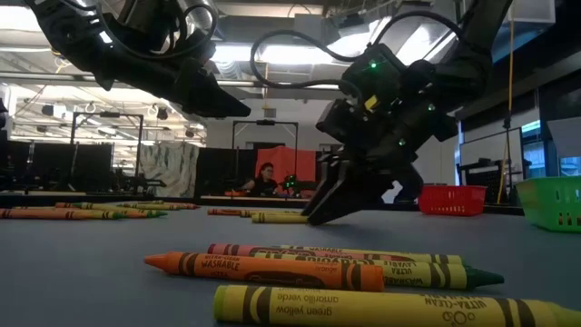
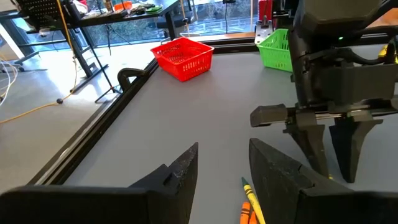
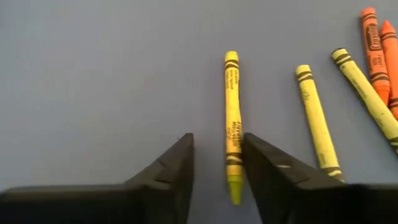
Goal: Sort crayons
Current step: Put the light green crayon into the red bin
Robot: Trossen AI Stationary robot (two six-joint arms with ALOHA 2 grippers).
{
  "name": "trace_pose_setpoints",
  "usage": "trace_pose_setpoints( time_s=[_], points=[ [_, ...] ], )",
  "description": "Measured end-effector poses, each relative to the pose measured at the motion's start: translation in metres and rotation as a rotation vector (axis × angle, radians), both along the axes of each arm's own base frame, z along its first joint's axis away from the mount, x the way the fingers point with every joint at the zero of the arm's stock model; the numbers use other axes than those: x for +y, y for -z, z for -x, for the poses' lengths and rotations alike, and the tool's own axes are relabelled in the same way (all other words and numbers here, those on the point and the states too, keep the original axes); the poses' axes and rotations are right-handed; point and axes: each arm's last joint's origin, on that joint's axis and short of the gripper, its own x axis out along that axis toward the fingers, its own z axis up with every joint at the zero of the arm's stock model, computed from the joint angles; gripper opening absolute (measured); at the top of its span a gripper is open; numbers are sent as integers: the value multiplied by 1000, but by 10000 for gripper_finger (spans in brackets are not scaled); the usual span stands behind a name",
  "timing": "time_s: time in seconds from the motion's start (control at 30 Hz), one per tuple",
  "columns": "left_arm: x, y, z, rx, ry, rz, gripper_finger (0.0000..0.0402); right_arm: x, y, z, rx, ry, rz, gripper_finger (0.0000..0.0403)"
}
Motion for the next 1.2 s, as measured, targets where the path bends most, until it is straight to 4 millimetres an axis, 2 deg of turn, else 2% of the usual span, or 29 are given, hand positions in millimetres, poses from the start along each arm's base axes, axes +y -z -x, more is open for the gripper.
trace_pose_setpoints(
  time_s=[0.13,0.37,0.47,0.6,0.77,0.93,1.2],
  points=[
    [0,0,0,0,0,0,127,0,1,1,11,4,5,73],
    [0,0,0,0,0,0,127,-1,1,1,12,16,68,20],
    [0,0,0,0,0,0,127,-2,-1,1,9,18,79,9],
    [0,0,0,0,0,0,127,-2,-8,4,12,31,91,14],
    [0,0,0,0,0,0,127,-1,-33,13,23,63,96,27],
    [0,0,0,-1,0,0,127,-5,-61,31,82,196,152,19],
    [0,0,0,-1,0,0,127,-13,-108,77,152,500,267,25]
  ],
)
